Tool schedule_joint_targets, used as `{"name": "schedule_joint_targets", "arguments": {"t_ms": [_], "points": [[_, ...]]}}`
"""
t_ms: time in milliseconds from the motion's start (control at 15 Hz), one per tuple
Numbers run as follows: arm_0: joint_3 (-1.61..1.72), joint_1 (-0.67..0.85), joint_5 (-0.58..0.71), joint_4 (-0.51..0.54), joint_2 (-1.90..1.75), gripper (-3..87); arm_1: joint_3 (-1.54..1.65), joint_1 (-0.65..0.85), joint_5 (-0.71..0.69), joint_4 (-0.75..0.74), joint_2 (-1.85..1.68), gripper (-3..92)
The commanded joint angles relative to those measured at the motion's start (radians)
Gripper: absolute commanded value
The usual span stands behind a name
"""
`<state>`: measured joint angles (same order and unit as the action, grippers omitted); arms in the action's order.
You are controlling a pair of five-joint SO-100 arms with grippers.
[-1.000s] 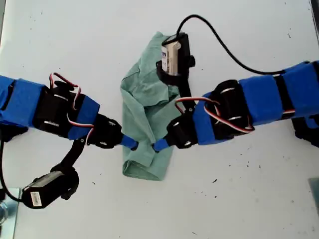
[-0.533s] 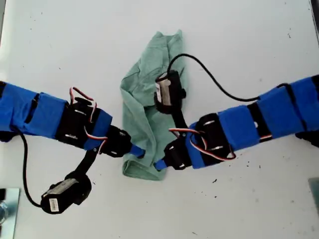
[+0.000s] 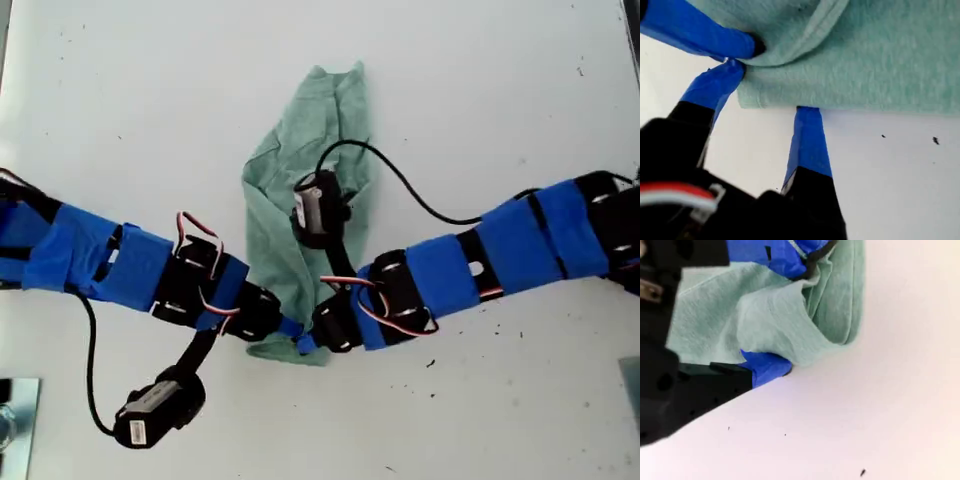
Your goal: Fold t shirt
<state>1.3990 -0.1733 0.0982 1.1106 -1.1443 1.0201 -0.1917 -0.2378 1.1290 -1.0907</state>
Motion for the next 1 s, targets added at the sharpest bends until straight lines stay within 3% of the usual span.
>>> {"name": "schedule_joint_targets", "arguments": {"t_ms": [0, 67, 133, 267, 600, 933], "points": [[-0.081, -0.017, 0.012, -0.006, 0.061, 15.0, -0.034, -0.006, -0.005, -0.006, 0.043, 16.4], [-0.146, -0.029, -0.003, 0.041, 0.101, 3.2, -0.043, -0.014, 0.017, 0.021, 0.063, 11.7], [-0.215, -0.043, -0.003, 0.087, 0.138, -0.2, -0.098, -0.021, 0.040, 0.091, 0.109, 2.4], [-0.261, -0.075, -0.014, 0.101, 0.107, -0.2, -0.153, -0.038, 0.021, 0.133, 0.109, 2.3], [-0.330, -0.129, 0.067, 0.075, -0.087, -0.2, -0.155, -0.089, -0.172, 0.192, -0.275, 2.4], [-0.330, -0.172, 0.104, 0.023, -0.161, -0.2, -0.132, -0.147, -0.261, 0.060, -0.319, 2.4]]}}
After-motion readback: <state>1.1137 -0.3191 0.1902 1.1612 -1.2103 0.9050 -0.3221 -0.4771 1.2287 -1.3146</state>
